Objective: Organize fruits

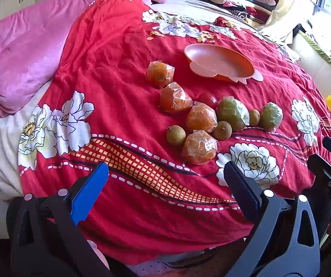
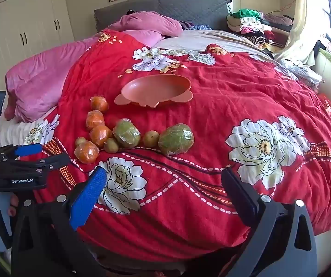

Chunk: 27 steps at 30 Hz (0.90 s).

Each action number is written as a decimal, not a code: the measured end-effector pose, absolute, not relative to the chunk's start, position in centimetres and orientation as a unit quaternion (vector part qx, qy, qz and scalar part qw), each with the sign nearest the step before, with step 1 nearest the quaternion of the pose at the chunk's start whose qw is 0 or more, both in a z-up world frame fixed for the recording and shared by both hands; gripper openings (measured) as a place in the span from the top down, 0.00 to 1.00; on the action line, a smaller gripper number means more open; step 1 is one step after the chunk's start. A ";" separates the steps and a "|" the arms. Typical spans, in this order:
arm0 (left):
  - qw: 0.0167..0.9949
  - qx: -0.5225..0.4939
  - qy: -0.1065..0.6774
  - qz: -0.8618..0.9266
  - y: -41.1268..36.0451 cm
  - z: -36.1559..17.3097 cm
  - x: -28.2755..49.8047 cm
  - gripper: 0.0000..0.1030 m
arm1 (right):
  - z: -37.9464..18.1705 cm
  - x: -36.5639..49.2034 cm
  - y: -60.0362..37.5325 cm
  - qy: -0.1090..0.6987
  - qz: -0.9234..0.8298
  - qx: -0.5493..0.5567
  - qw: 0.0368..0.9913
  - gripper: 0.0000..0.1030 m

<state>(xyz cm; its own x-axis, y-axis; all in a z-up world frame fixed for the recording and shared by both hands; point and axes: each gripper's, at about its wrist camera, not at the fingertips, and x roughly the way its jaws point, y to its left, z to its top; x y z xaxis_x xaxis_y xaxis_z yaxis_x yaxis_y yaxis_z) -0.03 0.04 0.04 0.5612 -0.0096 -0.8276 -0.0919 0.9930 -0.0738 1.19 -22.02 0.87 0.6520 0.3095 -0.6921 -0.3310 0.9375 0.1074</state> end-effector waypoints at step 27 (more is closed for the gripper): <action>0.885 -0.053 0.462 0.021 0.1 0.8 -0.2 0.09 | 1.1 1.0 -22.2 0.373 0.170 -0.018 0.912 0.04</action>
<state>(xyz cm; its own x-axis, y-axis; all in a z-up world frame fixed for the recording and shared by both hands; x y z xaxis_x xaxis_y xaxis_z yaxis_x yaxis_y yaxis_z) -0.15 0.06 0.82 0.5715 -0.0114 -0.8205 -0.0863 0.9935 -0.0739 1.00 -22.16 1.10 0.6633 0.2973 -0.6867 -0.3243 0.9412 0.0942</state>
